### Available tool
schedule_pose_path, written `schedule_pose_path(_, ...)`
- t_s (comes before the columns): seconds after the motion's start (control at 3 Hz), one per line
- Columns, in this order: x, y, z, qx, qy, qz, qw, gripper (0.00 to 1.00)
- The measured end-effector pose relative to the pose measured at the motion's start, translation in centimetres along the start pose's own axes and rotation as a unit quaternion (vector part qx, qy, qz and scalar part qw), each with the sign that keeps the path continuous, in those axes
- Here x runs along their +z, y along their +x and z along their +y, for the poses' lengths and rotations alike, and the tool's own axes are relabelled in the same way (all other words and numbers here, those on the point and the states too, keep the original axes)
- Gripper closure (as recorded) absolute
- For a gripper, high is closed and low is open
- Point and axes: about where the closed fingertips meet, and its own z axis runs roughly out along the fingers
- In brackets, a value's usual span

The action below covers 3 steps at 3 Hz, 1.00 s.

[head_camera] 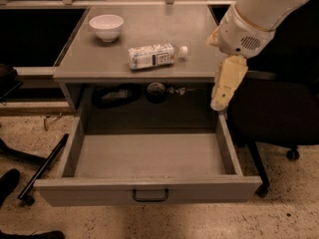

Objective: Place blue plastic bottle into top drawer

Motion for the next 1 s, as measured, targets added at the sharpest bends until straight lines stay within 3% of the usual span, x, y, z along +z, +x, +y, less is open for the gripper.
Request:
schedule_pose_path(0.33,4.7,-4.3,-2.4,-0.034,-0.037,-0.046,0.9977,0.00)
schedule_pose_path(0.67,4.7,-4.3,-2.4,-0.034,-0.037,-0.047,0.9977,0.00)
schedule_pose_path(1.0,5.1,-4.7,-3.6,-0.048,-0.028,-0.067,0.9962,0.00)
